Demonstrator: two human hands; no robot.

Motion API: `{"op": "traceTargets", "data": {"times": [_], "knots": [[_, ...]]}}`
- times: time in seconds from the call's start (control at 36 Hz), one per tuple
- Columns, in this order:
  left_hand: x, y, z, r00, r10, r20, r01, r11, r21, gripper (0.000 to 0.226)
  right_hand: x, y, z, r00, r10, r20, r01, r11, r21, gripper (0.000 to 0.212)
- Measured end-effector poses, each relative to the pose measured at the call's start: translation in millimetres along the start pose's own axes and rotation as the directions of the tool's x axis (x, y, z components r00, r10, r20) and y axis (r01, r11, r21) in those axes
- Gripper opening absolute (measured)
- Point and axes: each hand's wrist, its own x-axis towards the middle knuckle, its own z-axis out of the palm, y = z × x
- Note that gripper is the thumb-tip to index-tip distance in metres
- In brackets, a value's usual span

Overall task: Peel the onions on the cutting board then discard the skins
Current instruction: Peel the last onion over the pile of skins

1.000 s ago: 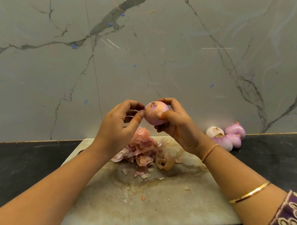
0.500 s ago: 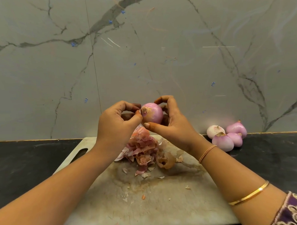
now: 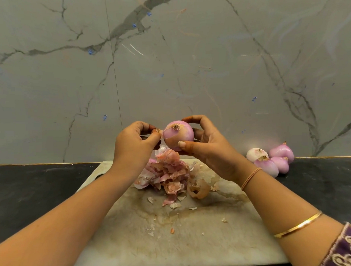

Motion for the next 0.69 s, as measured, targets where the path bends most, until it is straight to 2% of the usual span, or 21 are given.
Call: {"op": "traceTargets", "data": {"times": [0.19,0.31,0.44,0.58,0.69], "knots": [[1.3,-1.0,0.4,1.0,-0.021,-0.007,0.021,1.0,-0.01,0.016,-0.2,-2.6,-3.3,0.999,0.042,0.032,-0.045,0.992,0.114,0.054],[5.7,-5.2,-2.2,0.998,-0.032,-0.049,0.032,0.999,0.004,0.006,-1.1,-5.7,-4.8,0.996,0.069,0.057,-0.078,0.982,0.17,0.059],[17.4,-11.3,-16.7,0.987,-0.083,-0.138,0.088,0.996,0.035,0.007,-4.0,-9.6,-5.6,0.99,0.087,0.108,-0.11,0.967,0.228,0.048],[8.9,-3.3,-11.4,1.0,-0.004,0.006,0.003,0.994,0.112,0.013,-4.1,-6.2,-5.3,0.98,0.136,0.147,-0.172,0.947,0.272,0.053],[0.9,2.4,-9.1,0.976,0.126,0.18,-0.14,0.988,0.066,0.029,-2.7,-4.0,-5.6,0.982,0.151,0.11,-0.178,0.937,0.3,0.056]]}}
